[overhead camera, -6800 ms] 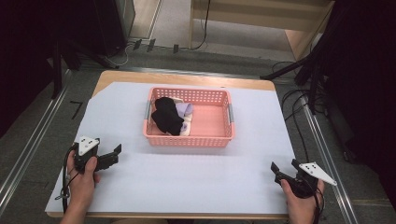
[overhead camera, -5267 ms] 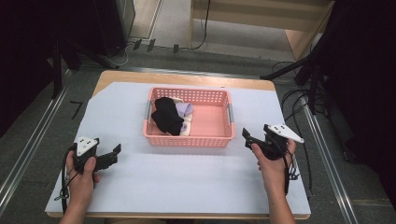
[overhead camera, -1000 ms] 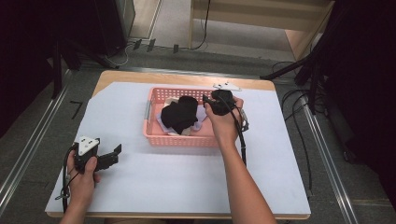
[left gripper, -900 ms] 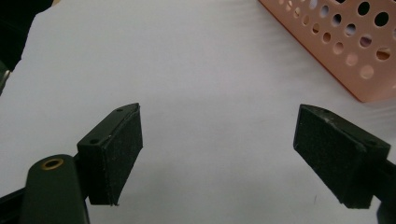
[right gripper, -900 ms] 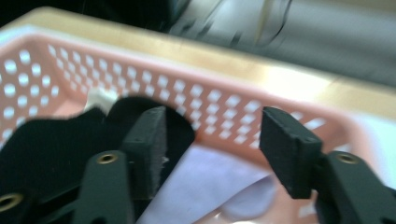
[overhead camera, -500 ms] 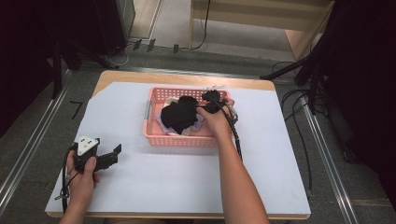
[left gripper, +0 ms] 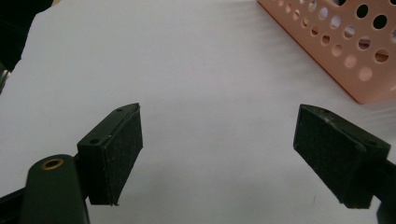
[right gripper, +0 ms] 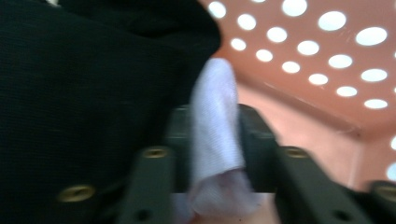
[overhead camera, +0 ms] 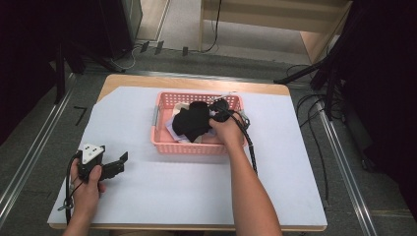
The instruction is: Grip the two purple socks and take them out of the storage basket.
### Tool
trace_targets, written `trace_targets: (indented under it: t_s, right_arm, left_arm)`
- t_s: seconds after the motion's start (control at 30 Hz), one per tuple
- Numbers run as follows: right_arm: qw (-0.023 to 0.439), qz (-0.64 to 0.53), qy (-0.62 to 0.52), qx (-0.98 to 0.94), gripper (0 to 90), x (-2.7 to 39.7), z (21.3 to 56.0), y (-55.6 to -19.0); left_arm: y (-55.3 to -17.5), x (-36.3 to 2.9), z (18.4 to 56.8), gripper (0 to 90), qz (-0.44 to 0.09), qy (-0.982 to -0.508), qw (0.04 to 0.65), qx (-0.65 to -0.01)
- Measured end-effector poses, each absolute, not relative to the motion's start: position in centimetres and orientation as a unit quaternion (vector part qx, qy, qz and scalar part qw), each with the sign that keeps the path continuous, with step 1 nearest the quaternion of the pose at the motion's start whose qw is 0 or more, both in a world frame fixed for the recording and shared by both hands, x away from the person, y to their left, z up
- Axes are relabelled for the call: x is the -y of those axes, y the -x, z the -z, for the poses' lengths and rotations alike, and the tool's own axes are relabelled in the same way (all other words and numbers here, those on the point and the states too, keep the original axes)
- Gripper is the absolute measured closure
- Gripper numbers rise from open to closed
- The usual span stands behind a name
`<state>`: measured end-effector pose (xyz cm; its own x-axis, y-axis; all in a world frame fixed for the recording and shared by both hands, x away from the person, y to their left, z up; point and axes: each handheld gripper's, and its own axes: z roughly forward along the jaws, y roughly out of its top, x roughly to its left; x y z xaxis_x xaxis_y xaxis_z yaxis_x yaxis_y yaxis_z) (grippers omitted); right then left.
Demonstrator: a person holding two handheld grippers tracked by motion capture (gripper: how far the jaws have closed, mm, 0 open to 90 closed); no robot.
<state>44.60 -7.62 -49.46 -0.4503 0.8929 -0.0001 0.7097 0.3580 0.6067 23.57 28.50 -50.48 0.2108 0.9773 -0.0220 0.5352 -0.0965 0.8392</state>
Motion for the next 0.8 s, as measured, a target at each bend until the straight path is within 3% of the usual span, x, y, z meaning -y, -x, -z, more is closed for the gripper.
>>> trace_targets:
  t_s: [0.1,0.2,0.8]
  right_arm:
    - [0.16,-0.288,-0.506,-0.797,80.2,7.5,48.9,-44.5]
    - [0.184,-0.316,-0.497,-0.787,81.3,7.6,47.7,-43.9]
    - [0.222,-0.508,-0.486,-0.676,81.6,14.2,43.6,-39.9]
  left_arm:
    - [-23.6,-28.5,50.5,16.4,-0.293,-0.68,0.378,-0.556]
    - [-23.6,-28.5,50.5,16.3,-0.291,-0.679,0.379,-0.557]
    - [-23.6,-28.4,50.5,16.3,-0.295,-0.681,0.374,-0.556]
